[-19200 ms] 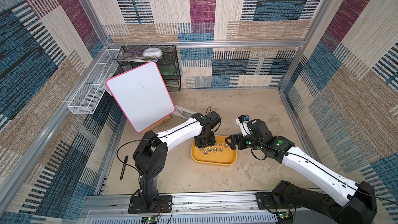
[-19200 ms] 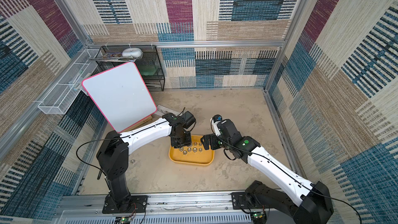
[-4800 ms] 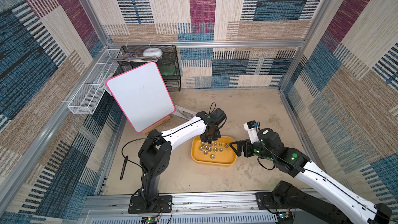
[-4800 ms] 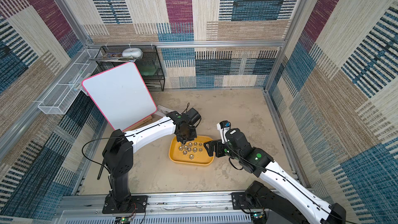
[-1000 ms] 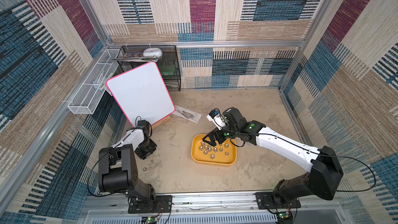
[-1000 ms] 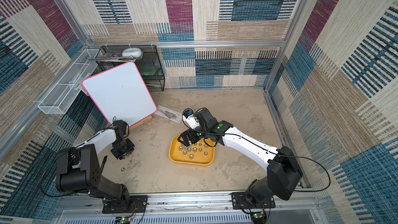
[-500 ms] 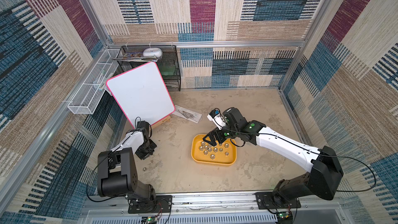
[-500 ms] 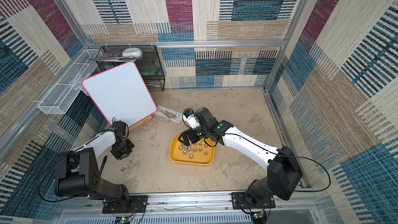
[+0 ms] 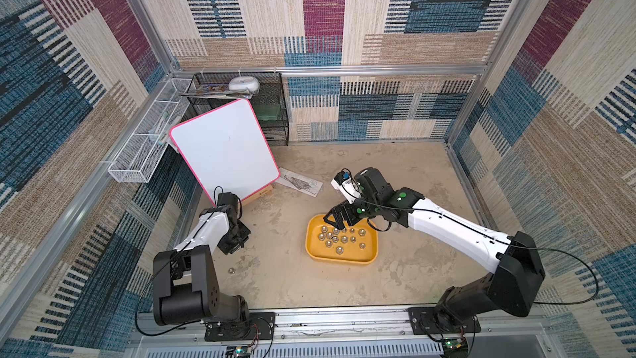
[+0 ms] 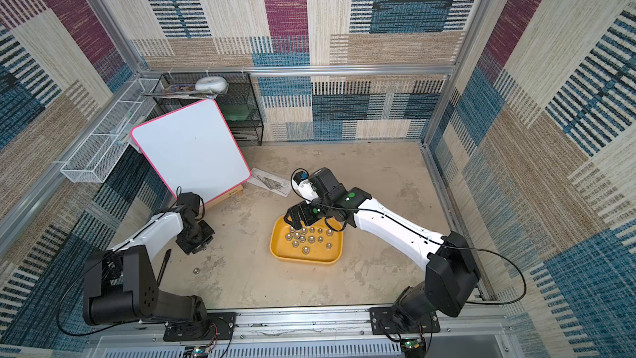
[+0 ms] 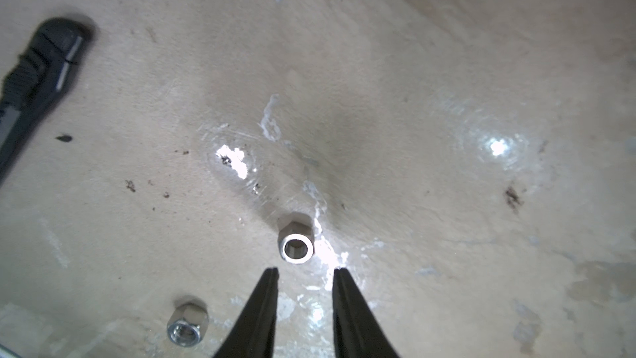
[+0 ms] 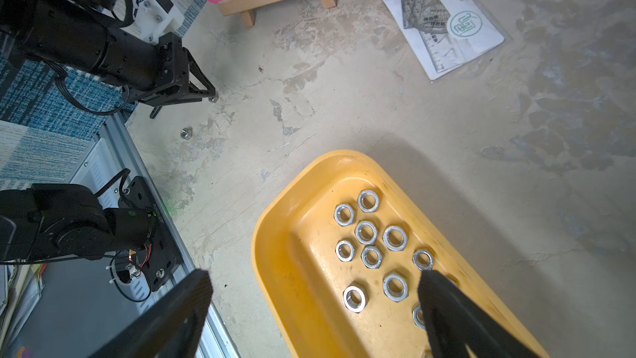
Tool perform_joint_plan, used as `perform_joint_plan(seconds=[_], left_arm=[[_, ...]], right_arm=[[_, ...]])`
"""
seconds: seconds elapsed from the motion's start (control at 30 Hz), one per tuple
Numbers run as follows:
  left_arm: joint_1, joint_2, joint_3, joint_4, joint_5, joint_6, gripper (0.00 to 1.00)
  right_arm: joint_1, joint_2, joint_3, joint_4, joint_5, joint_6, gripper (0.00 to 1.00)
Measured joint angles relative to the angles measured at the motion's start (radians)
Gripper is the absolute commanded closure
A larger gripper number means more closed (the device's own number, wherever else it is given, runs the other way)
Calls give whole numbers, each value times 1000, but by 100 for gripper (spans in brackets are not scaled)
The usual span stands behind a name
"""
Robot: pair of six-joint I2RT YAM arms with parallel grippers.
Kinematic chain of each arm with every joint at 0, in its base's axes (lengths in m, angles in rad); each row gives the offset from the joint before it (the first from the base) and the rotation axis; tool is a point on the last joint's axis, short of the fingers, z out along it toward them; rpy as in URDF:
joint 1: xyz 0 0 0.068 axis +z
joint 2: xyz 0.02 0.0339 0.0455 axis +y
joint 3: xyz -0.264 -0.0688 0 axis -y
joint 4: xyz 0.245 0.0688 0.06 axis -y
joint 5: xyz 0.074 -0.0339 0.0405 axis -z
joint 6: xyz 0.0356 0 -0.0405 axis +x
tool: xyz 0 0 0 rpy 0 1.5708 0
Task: Put the nuts on the desktop into the storage box
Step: Pick up the nut from the center of the board.
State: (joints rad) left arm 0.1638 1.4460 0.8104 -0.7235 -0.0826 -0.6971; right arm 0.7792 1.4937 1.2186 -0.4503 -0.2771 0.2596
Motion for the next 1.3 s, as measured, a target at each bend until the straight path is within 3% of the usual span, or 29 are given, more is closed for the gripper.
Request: perform_joint_plan(seconds=[0.27,0.47,1.0,1.3], left_arm=[[5,27,2,4,0,2,56],[11,65,10,13,0,19,55],[11,93,-1,43,14,28,70],[18,95,3,42,23,34,67]], right_arm=[[0,12,30,-25,5,9,1],[0,-4,-5,-23,8,10,1],[0,-34,-41,-13,31,6,1],[0,-50,-54,-7,34,9,1]])
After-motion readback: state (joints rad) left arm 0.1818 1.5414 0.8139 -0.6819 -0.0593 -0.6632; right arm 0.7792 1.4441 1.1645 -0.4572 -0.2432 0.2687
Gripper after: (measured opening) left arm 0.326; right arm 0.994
